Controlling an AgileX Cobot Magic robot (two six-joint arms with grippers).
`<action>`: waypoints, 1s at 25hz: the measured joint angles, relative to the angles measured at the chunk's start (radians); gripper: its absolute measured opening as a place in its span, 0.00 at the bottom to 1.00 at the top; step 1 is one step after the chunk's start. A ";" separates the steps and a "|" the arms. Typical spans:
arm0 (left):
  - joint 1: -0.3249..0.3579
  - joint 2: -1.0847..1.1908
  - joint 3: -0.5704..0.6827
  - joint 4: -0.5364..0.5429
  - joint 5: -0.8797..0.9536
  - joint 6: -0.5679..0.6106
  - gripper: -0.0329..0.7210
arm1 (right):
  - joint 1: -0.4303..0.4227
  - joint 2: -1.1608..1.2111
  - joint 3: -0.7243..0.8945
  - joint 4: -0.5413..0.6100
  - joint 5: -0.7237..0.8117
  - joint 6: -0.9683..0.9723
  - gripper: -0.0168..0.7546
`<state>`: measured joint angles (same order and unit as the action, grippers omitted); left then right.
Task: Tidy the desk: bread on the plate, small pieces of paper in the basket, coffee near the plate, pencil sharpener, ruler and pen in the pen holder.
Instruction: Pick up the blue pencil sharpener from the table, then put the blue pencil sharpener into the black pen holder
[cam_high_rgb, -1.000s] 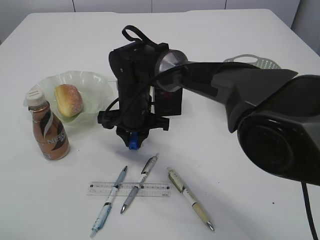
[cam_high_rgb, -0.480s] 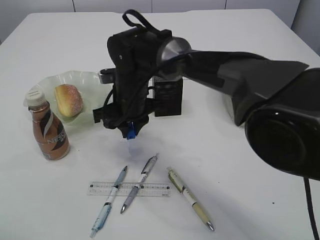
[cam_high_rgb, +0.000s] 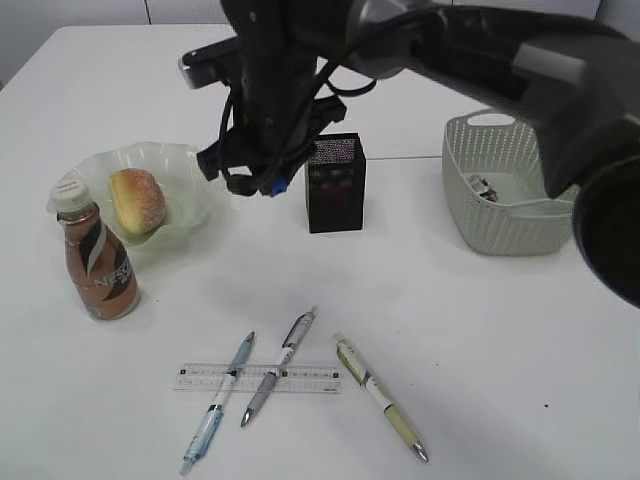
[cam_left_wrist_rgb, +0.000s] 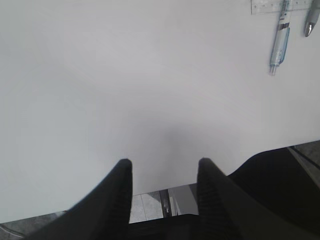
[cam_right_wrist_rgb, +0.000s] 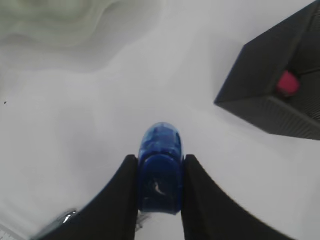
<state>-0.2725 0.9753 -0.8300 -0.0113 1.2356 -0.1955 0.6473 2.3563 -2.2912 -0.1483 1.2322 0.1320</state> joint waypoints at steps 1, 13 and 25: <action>0.000 0.000 0.000 0.000 0.000 0.000 0.45 | 0.000 -0.016 0.000 -0.023 0.000 -0.002 0.28; 0.000 0.000 0.000 0.000 0.000 0.000 0.45 | -0.124 -0.192 -0.011 -0.094 0.017 -0.045 0.28; 0.000 0.000 0.000 -0.035 0.000 0.000 0.45 | -0.199 -0.324 -0.010 -0.136 -0.299 -0.086 0.28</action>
<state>-0.2725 0.9753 -0.8300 -0.0464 1.2356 -0.1955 0.4484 2.0323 -2.3013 -0.2839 0.9332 0.0461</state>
